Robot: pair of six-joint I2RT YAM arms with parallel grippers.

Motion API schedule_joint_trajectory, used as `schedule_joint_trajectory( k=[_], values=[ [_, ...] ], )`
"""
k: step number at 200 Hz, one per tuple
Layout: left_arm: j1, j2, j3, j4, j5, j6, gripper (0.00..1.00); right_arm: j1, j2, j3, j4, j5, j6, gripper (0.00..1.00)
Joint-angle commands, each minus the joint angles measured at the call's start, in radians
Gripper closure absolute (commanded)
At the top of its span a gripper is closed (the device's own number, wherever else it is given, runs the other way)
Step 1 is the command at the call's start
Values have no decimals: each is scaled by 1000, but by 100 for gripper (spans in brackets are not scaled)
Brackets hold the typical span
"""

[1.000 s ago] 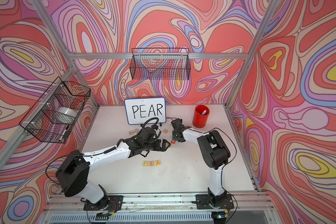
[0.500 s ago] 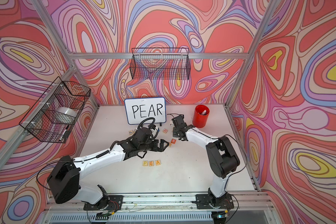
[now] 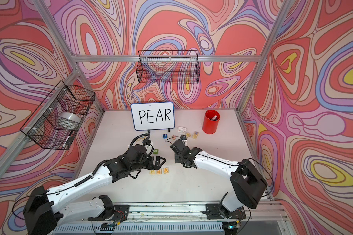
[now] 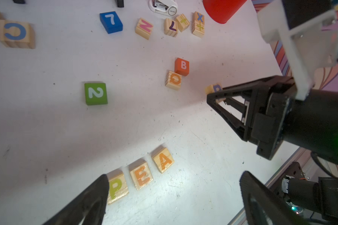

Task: Spell the uppercase word “pear” with letter blocks
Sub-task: Pick up the letter block from the center of the board, then place the letter block at the center of the board.

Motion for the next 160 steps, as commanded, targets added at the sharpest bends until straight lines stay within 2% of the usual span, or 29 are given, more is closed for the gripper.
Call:
schedule_joint_trajectory(
  k=[1,51,160],
  values=[
    [-7,-86,-40,-95,-63,-29,0,72,1,-36,-13,41,104,70],
    [-7,-234,-109,-168,-127,-73,0,177,106,1,1,45,121,70],
    [-6,-361,-157,-265,-196,-115,0,190,228,65,38,27,63,69]
  ],
)
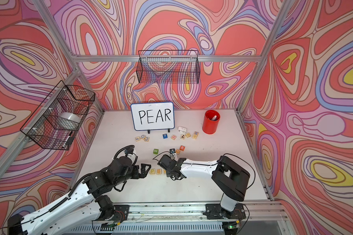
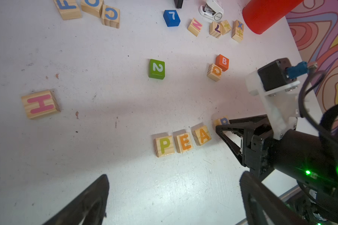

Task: Spell the uppercase word “pear” with letter blocks
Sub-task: Place the letter block at the center of the board.

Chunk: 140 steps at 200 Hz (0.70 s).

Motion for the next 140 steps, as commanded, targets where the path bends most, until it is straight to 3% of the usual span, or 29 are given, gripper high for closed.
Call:
schedule_joint_trajectory(
  k=[1,140],
  values=[
    [-6,-22,-13,-54,-39,-19,0,5,35,40,14,8,-24,69],
    [-7,-42,-9,-94,-79,-35,0,40,60,46,22,-12,-20,69]
  ],
)
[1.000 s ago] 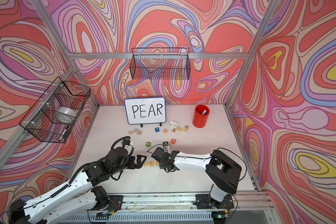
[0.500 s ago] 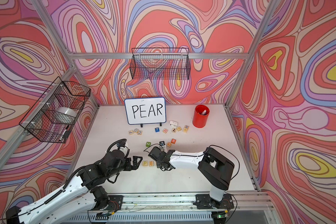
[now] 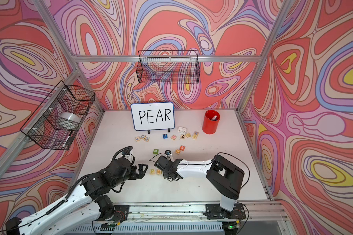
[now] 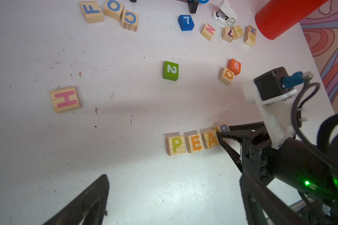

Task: Spell the uppercase word “pear” with letter blocks
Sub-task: Place the letter block at the center of the board.

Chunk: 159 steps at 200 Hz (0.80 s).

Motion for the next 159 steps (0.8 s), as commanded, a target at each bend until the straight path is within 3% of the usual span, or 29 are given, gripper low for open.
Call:
schedule_joint_trajectory(
  k=[1,159],
  values=[
    [-6,-12,-7,-42,-27,-18,0,8,13,24,-12,16,11,69],
    [-6,22,-2,-28,-29,-20,0,8,50,32,0,0,83,69]
  ],
)
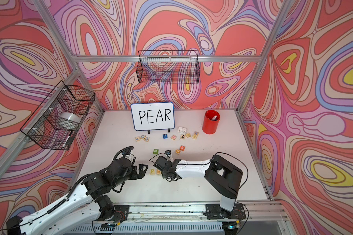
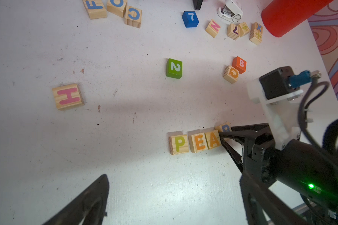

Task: Spell the uppercase word “pear” with letter blocks
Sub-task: Place the letter block at the center of the board.

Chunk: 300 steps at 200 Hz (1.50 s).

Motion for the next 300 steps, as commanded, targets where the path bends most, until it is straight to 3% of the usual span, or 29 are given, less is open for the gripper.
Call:
schedule_joint_trajectory(
  k=[1,145,177,210,229,271,300],
  values=[
    [-7,4,-2,-23,-23,-12,0,6,25,17,-1,0,21,69],
    [-5,20,-1,-21,-23,-17,0,9,-44,4,-14,-4,43,62],
    [-7,20,1,-25,-26,-17,0,8,-78,1,-34,11,46,55],
    [-6,13,8,-61,-39,-27,0,19,-168,-4,-50,82,57,54],
    [-7,-5,-2,-71,-50,-41,0,19,-200,10,-88,134,56,48],
    [-6,4,-7,-77,-62,-63,0,6,-99,104,-220,241,6,37],
    [-5,26,2,-78,-63,-69,0,-33,-41,101,-184,221,-42,35]
  ],
)
